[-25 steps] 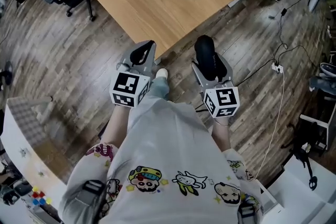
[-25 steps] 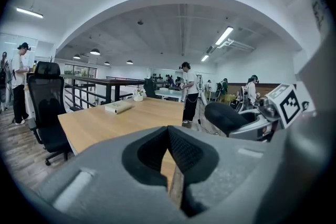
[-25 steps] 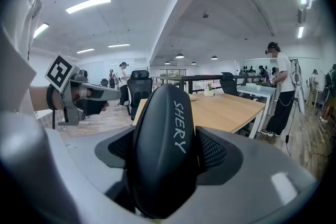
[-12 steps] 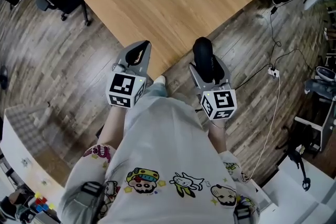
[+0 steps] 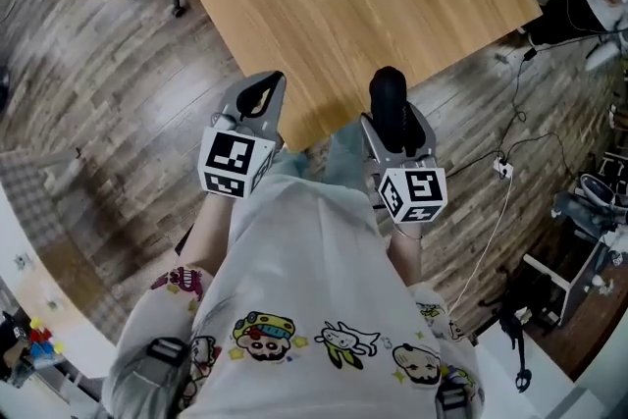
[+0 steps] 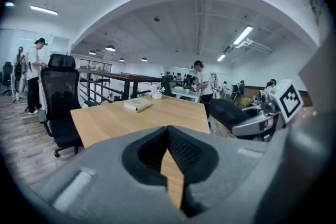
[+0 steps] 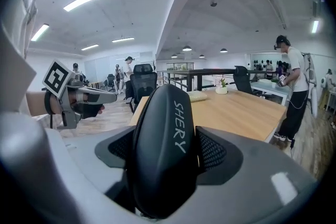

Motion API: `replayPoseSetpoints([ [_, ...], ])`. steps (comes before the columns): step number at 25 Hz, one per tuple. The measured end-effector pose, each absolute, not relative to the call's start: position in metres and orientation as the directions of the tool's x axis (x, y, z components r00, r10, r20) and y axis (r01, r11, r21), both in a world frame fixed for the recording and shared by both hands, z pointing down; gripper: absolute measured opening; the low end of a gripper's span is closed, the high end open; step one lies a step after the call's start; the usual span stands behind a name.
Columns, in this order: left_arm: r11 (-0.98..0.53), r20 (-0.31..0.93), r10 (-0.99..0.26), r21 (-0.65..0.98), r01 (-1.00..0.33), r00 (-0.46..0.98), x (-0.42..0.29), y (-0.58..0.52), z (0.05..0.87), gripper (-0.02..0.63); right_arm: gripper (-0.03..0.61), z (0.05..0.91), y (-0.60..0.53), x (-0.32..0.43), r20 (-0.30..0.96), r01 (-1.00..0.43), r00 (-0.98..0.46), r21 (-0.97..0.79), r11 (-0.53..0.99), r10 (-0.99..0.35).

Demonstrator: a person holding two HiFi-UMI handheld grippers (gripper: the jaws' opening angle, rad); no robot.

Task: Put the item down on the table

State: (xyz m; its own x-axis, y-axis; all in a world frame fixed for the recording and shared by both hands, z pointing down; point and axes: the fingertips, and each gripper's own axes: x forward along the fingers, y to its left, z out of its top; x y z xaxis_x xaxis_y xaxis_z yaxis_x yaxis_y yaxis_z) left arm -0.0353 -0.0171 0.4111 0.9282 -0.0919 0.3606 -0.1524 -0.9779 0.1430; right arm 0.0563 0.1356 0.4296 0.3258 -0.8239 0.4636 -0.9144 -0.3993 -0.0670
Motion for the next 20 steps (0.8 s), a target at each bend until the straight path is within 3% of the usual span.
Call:
replayPoseSetpoints([
  [4, -0.957, 0.371, -0.185, 0.143, -0.253, 0.910, -0.034, -0.045, 0.415, -0.002, 0.351, 0.432, 0.098, 0.081, 0.470, -0.945, 0.253, -0.066, -0.320, -0.846],
  [10, -0.862, 0.377, -0.397, 0.159, -0.481, 0.837, -0.035, -0.078, 0.420, -0.002, 0.351, 0.432, 0.028, 0.111, 0.479, -0.995, 0.030, -0.066, -0.070, -0.877],
  [20, -0.679, 0.399, -0.635, 0.121, -0.724, 0.662, -0.021, -0.105, 0.417, -0.002, 0.351, 0.435, -0.048, 0.151, 0.467, -0.963, -0.266, -0.080, 0.259, -0.844],
])
